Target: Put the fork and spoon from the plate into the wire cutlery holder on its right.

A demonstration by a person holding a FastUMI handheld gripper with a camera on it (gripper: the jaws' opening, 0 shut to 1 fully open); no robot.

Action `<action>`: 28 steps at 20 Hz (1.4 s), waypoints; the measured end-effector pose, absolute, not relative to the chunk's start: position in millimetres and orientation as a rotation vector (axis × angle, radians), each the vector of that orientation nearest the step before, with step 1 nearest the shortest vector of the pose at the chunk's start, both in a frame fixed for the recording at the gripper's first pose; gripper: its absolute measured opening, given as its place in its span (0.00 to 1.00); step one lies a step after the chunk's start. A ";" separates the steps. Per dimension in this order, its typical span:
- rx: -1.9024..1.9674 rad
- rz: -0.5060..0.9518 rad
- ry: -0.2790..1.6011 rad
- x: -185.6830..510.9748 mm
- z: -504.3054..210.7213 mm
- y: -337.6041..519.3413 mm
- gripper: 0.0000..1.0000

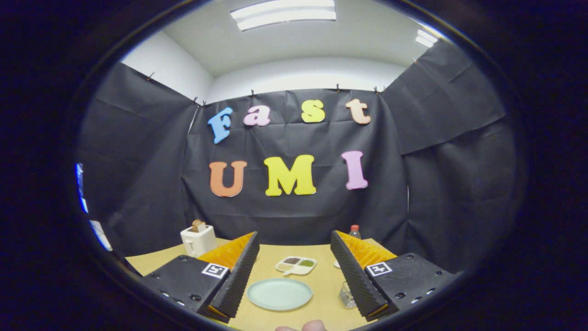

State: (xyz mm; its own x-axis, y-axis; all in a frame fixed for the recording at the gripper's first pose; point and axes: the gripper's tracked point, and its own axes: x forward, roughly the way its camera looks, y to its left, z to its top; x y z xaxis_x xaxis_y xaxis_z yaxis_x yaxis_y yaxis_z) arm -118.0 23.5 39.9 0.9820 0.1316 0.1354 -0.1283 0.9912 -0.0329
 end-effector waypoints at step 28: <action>-0.032 0.141 -0.132 -93.5 40.6 64.4 0.95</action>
